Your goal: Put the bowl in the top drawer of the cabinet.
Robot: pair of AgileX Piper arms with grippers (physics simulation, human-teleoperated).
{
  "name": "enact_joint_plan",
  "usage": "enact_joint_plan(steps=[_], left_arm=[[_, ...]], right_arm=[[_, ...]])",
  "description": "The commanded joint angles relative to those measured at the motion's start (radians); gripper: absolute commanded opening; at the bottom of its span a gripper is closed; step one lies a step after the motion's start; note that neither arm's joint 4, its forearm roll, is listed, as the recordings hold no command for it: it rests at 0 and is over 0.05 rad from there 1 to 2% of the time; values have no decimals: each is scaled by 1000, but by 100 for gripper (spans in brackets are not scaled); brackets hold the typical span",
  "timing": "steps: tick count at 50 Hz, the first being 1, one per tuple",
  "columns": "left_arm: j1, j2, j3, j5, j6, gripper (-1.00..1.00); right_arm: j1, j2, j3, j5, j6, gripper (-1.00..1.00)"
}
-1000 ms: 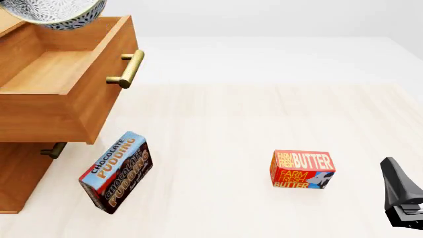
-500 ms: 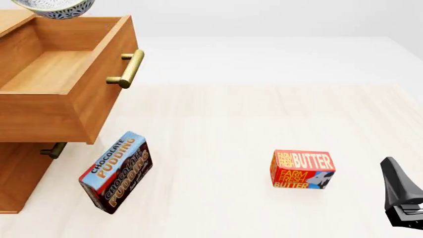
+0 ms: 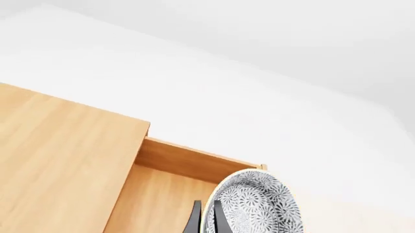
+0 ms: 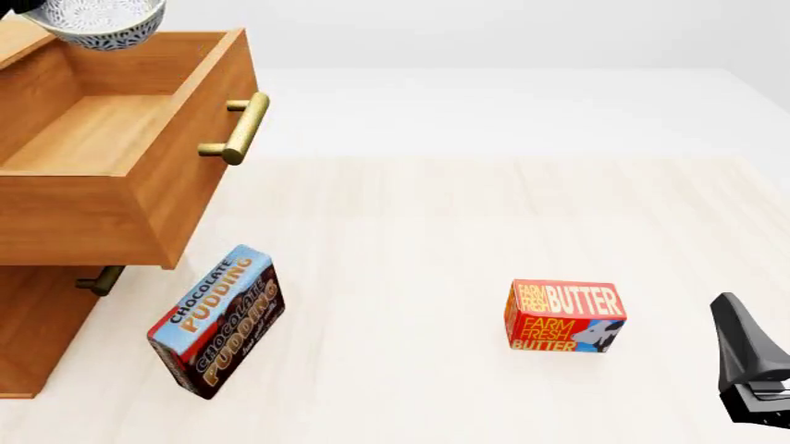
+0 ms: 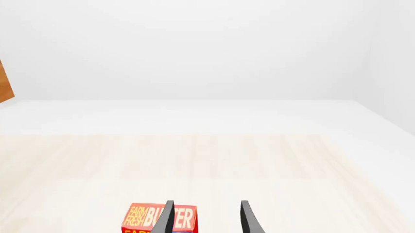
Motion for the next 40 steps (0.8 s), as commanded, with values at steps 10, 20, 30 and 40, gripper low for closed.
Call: enact_joint_plan(steps=[10,20,30,40], left_arm=[[42,92,40,-59,11,-100],[48,109,64,-81,28,-100],[61,115,94,-99,28,-100],[68,120,119,-116,29,-100]], right_arm=[[0,-1,0,0,0,100],[0,-1,0,0,0,100],[0,-1,0,0,0,100],[0,-1,0,0,0,100]])
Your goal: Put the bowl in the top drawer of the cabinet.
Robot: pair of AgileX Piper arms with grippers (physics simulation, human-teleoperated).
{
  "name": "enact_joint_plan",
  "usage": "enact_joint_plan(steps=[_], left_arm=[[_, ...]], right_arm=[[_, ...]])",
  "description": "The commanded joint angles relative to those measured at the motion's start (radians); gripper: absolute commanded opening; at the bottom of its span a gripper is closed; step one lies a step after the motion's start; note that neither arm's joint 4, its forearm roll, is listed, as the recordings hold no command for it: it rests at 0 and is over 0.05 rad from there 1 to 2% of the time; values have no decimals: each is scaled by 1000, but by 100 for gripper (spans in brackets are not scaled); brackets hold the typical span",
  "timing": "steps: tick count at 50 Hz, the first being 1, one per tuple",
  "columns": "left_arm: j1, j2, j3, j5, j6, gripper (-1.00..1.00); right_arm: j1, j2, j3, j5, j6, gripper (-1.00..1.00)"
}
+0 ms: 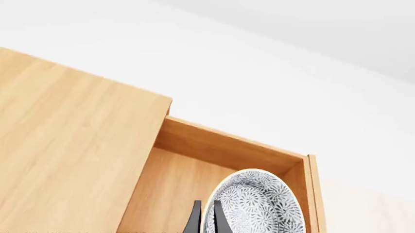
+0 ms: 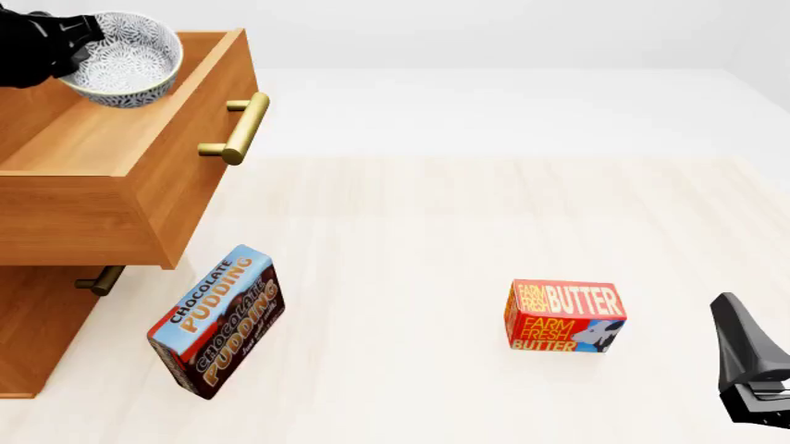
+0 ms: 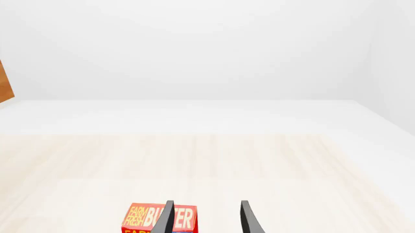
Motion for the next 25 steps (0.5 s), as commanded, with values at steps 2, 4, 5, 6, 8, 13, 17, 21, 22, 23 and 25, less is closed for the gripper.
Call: enact_joint_plan(steps=[2,4,5,6,8,13,17,21,22,23,25], left_arm=[[20,10,31,-35,7,-100],[22,20,34,-36,2,-100],[23,17,38,-41,4,-100],[24,18,39,-42,3,-100],[26,20,40,-43,2,-100],[32,31,49,-53,-1,-100],[38,35,56,-59,-1,-100],[42,41,60,-63,-4,-100],[46,39,61,-65,-1,-100],[46,40,61,-65,-2,-100],[47,38,62,-64,-1,-100]], right_arm=[[0,-1,0,0,0,100],[0,-1,0,0,-1,100],[0,-1,0,0,0,100],[0,-1,0,0,0,100],[0,-1,0,0,0,100],[0,-1,0,0,0,100],[0,-1,0,0,0,100],[0,-1,0,0,0,100],[0,-1,0,0,0,100],[0,-1,0,0,0,100],[0,-1,0,0,0,100]])
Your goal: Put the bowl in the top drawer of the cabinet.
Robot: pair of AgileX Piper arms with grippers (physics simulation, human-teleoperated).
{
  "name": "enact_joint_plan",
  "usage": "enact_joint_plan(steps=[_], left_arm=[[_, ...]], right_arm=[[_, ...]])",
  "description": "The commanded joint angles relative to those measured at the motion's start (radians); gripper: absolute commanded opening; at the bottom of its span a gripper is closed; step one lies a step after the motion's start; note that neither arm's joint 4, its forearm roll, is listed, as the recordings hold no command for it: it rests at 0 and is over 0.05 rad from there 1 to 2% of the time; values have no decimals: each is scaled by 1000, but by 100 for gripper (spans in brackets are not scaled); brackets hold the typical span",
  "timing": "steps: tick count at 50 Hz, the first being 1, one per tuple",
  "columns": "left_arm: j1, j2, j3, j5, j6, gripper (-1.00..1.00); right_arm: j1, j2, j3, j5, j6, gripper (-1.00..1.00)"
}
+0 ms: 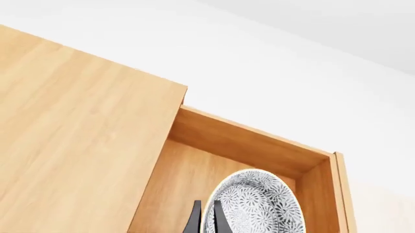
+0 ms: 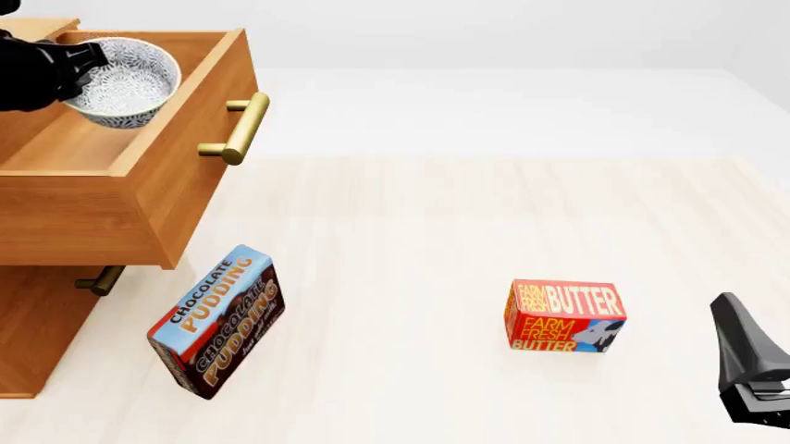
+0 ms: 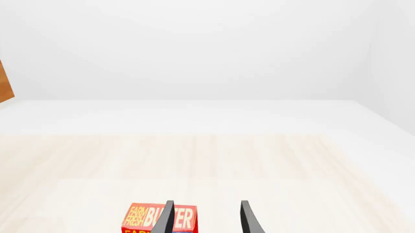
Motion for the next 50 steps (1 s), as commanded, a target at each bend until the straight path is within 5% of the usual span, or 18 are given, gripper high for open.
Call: enact_joint_plan(steps=[1,45,46,50], left_arm=[[18,2,12,-20,1,-100],[40,18,31,-45,27,-100],[47,22,29,-43,31,100],[40,24,27,-40,31,100]], right_arm=[[0,-1,0,0,0,100],[0,-1,0,0,0,100],[0,-1,0,0,0,100],[0,-1,0,0,0,100]])
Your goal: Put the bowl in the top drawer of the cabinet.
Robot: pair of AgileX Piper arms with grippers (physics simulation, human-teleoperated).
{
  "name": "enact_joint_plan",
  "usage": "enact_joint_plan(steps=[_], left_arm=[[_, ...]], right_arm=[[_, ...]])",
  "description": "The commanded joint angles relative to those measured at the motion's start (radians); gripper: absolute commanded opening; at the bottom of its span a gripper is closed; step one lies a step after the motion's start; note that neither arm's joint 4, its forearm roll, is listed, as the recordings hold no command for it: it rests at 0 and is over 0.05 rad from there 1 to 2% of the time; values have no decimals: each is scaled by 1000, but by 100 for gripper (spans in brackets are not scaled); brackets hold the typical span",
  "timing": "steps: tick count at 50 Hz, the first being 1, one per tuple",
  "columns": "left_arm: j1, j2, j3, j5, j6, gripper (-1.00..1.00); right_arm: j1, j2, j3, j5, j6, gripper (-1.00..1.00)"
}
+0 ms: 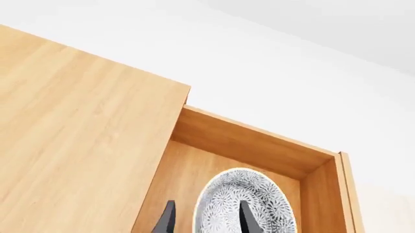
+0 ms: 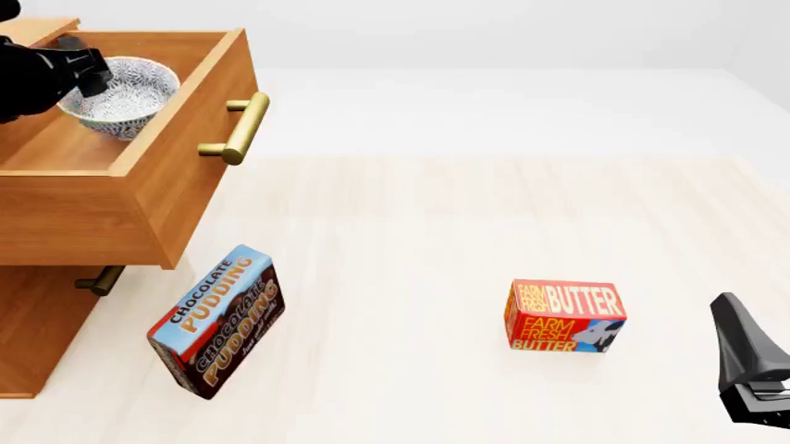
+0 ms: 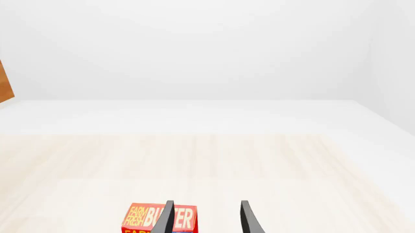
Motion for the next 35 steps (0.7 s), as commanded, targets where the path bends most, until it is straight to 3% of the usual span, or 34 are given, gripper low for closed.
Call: enact_joint_plan(steps=[1,35], left_arm=[[36,12,8,-10,21,100],[5,-123,38,23,35,100]], right_arm=[[0,-1,0,0,0,100],[0,-1,0,0,0,100]])
